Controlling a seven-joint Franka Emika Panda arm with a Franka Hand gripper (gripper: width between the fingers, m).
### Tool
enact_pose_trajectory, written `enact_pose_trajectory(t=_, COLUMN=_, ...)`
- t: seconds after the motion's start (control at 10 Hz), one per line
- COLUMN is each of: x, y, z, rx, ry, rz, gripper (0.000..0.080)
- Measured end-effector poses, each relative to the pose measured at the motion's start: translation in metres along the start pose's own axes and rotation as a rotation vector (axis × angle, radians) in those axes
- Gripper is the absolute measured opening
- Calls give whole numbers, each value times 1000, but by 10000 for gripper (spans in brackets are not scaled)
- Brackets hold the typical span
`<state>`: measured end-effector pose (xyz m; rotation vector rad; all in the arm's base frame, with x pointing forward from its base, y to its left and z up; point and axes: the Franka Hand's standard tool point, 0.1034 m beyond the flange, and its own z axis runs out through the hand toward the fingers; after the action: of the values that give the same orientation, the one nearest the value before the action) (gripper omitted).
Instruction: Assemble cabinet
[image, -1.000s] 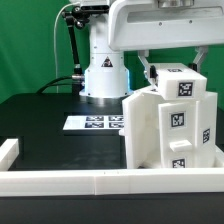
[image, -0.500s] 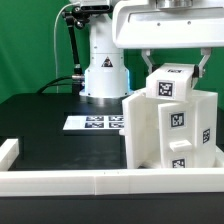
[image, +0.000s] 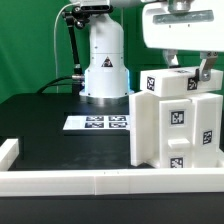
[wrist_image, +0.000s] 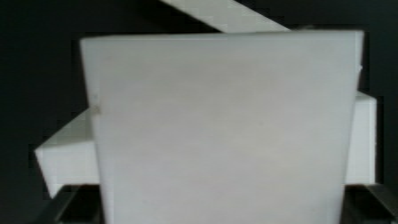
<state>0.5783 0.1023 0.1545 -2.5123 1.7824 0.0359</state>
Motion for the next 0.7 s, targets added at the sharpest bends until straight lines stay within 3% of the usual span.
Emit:
enact_pose_trajectory(t=0.5, x=-7, y=-4, z=-1, rx=12, ry=-37, rz=298, gripper=561)
enact_pose_trajectory(t=0.6, x=-7, y=-4, z=-1, rx=13, ry=-39, rz=296, gripper=719)
enact_pose_trajectory(t=0.7, x=-8, y=-6, z=-3, rx=21, ry=-61, rz=305, gripper=780)
